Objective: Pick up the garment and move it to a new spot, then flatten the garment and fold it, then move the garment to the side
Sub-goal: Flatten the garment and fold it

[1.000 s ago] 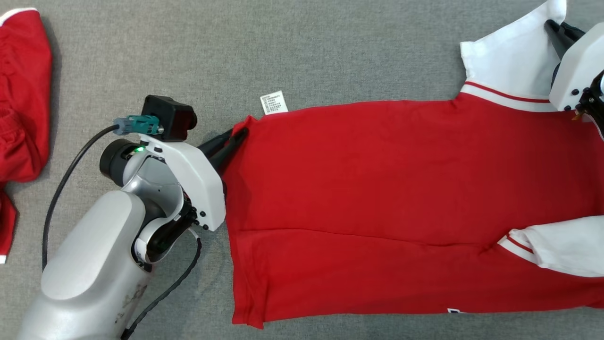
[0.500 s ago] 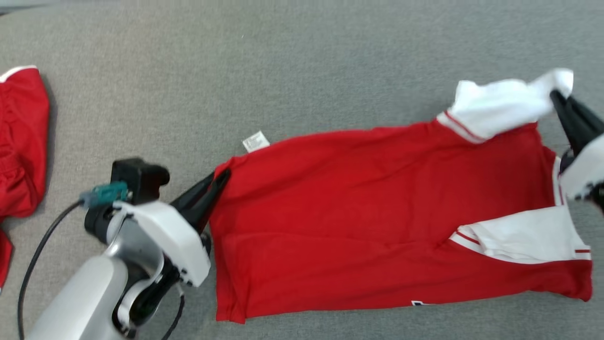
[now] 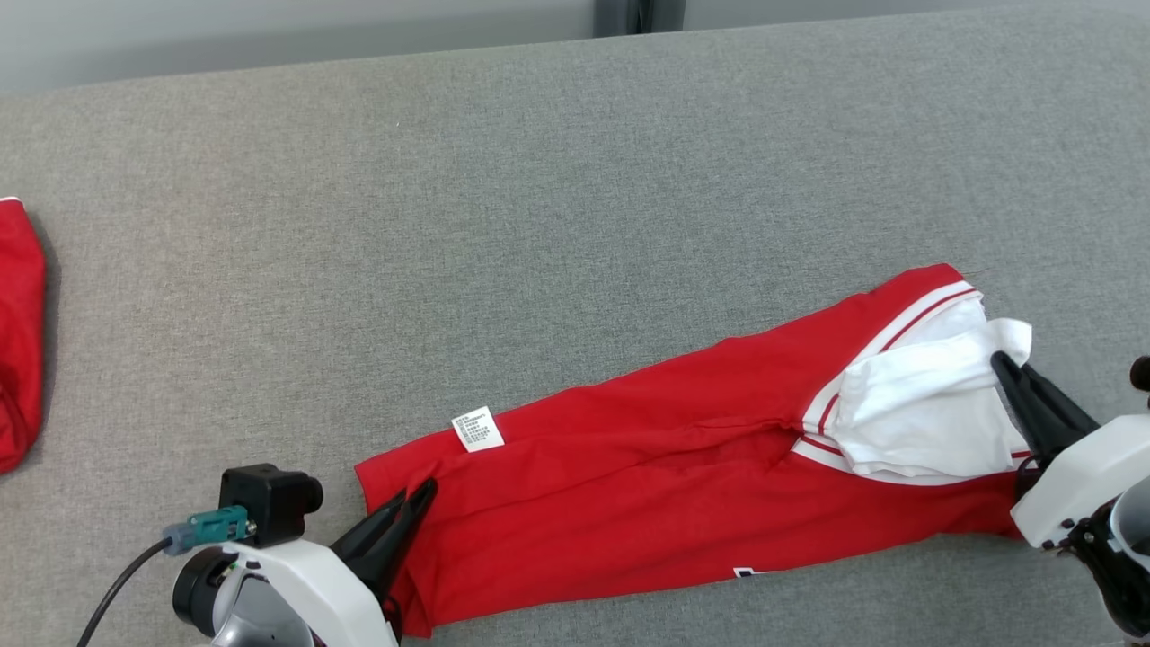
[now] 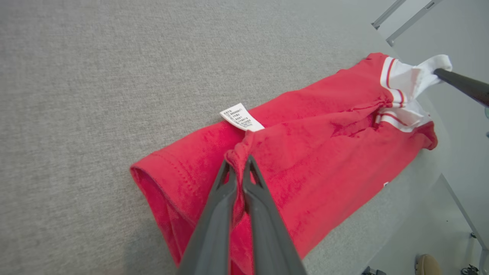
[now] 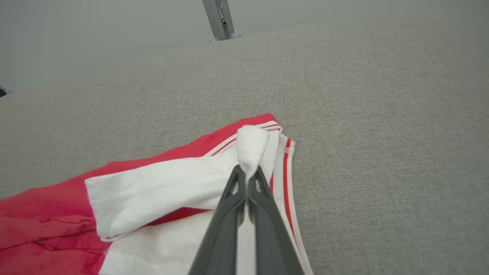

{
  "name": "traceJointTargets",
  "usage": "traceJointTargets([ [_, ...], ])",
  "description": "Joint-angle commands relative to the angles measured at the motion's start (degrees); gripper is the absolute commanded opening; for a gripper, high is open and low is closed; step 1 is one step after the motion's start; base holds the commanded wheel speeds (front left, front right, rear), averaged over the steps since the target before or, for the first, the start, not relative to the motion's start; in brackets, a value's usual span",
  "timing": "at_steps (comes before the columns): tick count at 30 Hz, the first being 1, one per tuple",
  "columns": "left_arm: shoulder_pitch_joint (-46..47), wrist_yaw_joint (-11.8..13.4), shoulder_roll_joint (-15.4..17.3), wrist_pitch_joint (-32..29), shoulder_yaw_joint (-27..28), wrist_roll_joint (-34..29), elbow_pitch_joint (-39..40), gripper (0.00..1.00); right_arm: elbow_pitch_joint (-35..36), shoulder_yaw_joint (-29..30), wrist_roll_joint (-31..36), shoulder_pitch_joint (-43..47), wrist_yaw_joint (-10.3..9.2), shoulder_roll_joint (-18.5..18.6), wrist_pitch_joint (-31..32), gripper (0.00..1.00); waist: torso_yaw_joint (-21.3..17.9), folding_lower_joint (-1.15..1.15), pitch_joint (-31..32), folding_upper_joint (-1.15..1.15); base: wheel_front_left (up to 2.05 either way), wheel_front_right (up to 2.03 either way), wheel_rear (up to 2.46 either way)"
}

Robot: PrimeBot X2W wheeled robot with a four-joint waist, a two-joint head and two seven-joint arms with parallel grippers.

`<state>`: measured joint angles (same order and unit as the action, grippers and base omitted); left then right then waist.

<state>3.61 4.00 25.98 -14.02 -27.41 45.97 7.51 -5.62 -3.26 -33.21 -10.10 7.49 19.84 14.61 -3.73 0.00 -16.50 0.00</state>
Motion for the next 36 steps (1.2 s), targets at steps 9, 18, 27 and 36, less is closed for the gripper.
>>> traceJointTargets([
  [9, -3.6, 3.9, 0.6, 6.4, 1.6, -4.6, -1.6, 1.0, 0.9, 2.7, 4.3, 3.4, 0.01, 0.3, 4.3, 1.0, -0.1, 0.0, 1.6, 0.0, 0.0, 0.0, 0.0],
  [18, -10.0, 13.4, -2.9, 26.3, 4.8, -15.8, 0.0, 1.0, 3.8, 7.0, 7.9, 0.7, 0.01, -0.8, 14.1, 1.0, 0.7, 0.0, 1.7, 0.0, 0.0, 0.0, 0.0],
  [27, -6.7, 9.7, -11.2, 29.3, 5.7, -24.3, -5.6, 1.0, -7.2, 5.4, 13.0, -2.9, 0.01, -1.0, 17.9, 1.0, 4.5, 0.0, 0.5, 0.0, 0.0, 0.0, 0.0],
  [36, -8.0, 3.0, -17.7, 29.3, 12.3, -30.1, -6.5, 1.0, -13.5, 0.8, 9.2, -4.5, 0.08, -2.0, 19.0, 1.0, 5.2, 0.0, -0.1, 0.0, 0.0, 0.0, 0.0],
])
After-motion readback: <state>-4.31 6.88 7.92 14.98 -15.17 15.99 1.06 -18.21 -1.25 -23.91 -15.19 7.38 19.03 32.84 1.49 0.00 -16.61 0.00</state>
